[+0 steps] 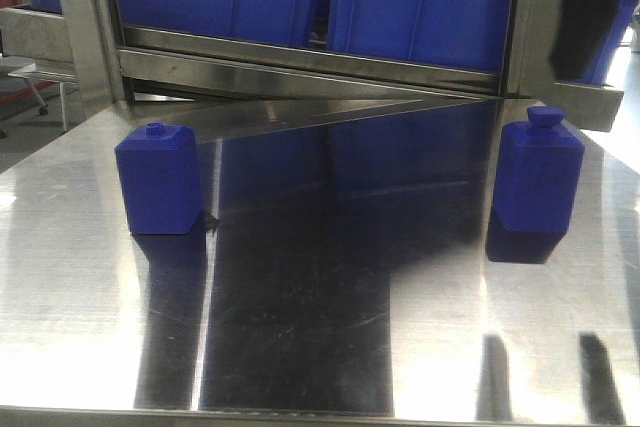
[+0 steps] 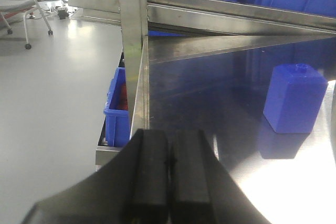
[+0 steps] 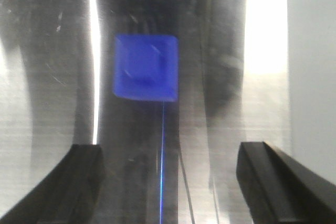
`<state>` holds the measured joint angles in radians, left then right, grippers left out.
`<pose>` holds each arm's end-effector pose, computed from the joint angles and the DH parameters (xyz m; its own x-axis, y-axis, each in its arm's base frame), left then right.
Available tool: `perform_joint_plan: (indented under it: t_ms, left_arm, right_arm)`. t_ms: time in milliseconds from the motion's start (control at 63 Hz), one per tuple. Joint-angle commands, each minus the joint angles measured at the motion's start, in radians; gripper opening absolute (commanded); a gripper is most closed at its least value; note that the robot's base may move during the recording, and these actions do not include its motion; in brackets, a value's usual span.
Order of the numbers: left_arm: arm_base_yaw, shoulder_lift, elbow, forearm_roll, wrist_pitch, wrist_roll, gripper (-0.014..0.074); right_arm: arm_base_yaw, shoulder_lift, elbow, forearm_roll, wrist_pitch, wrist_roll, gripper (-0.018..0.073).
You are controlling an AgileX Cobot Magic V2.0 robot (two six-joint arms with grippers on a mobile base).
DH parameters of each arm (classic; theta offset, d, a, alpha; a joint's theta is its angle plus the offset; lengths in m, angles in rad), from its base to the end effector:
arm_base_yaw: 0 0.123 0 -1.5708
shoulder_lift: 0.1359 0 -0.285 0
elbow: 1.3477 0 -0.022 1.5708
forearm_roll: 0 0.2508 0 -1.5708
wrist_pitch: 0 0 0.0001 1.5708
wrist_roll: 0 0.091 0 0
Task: Pick and sort blue part to right shelf
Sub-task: 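Lower the open right gripper around the blue part and close it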
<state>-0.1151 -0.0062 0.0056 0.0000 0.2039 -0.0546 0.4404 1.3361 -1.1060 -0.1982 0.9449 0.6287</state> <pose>0.0553 -0.0064 0.1931 -0.1212 -0.0409 -0.9918 0.1084 0.9926 -0.0542 0.2465 0.1001 0.3135 -0.8677 0.1254 -0.4811 0.0828 0.9906 0.1088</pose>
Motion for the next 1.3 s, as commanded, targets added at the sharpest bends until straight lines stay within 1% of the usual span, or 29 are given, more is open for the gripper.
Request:
perform_joint_plan:
  t_ms: [0, 175, 381, 540, 714, 825, 1286]
  left_arm:
    - [-0.003, -0.024, 0.025, 0.0, -0.083, 0.0, 0.0125]
    - [-0.003, -0.024, 0.025, 0.0, -0.083, 0.0, 0.0125]
    - [-0.003, -0.024, 0.025, 0.0, -0.083, 0.0, 0.0125]
    - [-0.003, -0.024, 0.025, 0.0, -0.083, 0.0, 0.0125]
    - [-0.003, -0.024, 0.025, 0.0, -0.083, 0.0, 0.0125]
    - [-0.003, -0.024, 0.025, 0.0, -0.083, 0.0, 0.0125]
    - [-0.003, -0.024, 0.025, 0.0, -0.083, 0.0, 0.0125]
  right_arm:
    - [0.002, 0.046, -0.104, 0.008, 0.022, 0.002, 0.0612]
    - [0.002, 0.155, -0.211, 0.012, 0.08, 0.0, 0.0612]
    - [-0.012, 0.231, -0.291, 0.048, 0.103, -0.042, 0.0612]
    - [-0.029, 0.237, -0.294, 0.054, 0.099, -0.051, 0.0612]
    - [-0.077, 0.238, -0.294, 0.09, 0.094, -0.11, 0.0612]
    - [-0.095, 0.238, -0.294, 0.103, 0.093, -0.136, 0.0612]
    - [-0.097, 0.314, -0.294, 0.105, 0.076, -0.136, 0.0612]
